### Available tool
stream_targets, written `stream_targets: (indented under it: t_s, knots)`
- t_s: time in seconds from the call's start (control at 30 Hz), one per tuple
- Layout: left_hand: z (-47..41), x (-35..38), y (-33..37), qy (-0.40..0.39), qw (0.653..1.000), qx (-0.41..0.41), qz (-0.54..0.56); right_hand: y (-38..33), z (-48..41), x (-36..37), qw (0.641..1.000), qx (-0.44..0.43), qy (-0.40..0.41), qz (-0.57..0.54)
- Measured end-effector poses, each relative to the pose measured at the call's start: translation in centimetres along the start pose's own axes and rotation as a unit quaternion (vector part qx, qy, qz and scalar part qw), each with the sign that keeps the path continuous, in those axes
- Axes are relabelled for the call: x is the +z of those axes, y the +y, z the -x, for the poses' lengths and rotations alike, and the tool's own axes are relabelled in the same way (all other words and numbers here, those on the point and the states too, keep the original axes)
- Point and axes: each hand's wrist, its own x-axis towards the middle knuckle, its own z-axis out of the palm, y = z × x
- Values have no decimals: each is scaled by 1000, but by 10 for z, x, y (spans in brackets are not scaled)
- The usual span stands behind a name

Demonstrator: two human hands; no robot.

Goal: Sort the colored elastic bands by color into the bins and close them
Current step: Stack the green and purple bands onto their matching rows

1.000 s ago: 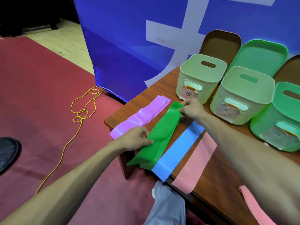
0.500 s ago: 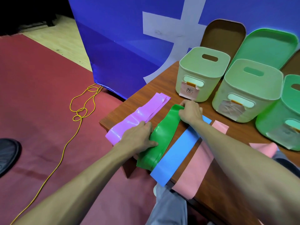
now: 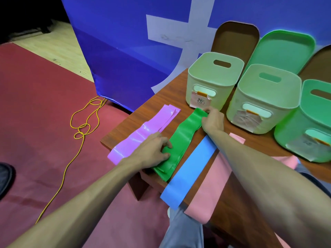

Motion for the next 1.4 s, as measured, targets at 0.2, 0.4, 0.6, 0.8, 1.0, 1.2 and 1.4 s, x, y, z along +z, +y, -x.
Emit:
stream_targets:
  t_s: [0.2,0.4,0.6,0.8,1.0,1.2,1.4]
  knots:
    - [-10,-11,14,-33,999,-13,-37,9,10,-35,996,-62,-65,22]
    - [-21,-26,67,-5,999,41,-5,30,27,-117,987,-112,-97,54]
    - [-24,-3,147,-33,984,80,158,77,64,-210,974,-146,-157,79]
    - [-18,51,206,-78,974,159,141,129,108,-271,978,-135,-128,96]
    - [-12,85,238,-30,992,120,29,187,140,-282,983,-76,-88,144]
    - [-6,113,250,-112,993,40,2,219,149,-273,989,-41,-89,110]
    - [-6,81,270,-6,994,107,22,208,150,-285,989,-79,-58,107]
